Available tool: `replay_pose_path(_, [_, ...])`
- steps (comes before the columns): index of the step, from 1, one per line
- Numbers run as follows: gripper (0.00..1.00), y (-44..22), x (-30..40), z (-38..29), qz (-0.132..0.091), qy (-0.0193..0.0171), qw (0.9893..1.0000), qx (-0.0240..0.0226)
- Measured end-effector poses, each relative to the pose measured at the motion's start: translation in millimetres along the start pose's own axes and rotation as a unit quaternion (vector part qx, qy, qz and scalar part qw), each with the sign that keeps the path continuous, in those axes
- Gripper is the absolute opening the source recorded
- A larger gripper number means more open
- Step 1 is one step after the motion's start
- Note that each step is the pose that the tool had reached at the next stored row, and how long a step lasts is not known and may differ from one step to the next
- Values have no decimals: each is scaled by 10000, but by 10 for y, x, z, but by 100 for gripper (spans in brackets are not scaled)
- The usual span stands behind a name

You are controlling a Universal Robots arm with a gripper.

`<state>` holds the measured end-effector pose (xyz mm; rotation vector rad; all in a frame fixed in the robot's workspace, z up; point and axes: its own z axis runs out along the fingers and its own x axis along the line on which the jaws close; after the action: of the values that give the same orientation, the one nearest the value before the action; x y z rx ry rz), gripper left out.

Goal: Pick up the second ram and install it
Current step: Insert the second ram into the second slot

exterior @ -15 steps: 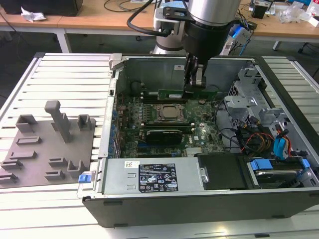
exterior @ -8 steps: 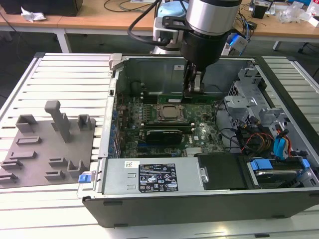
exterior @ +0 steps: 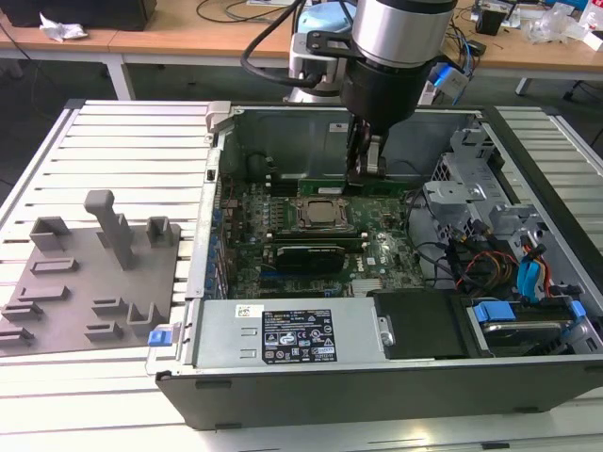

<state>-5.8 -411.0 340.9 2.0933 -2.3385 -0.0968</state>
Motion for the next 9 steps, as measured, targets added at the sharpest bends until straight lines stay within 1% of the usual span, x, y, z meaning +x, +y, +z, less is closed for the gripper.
replay_pose_path(2, [14,2,1,12,0,-11,10000,-1])
replay_pose_path(5, [14,1,1,30,0,-12,10000,-2])
replay_pose_path(8, [14,-1,3,70,0,-13,10000,-2])
replay_pose_path(9, [14,-2,4,93,0,-13,10000,-2])
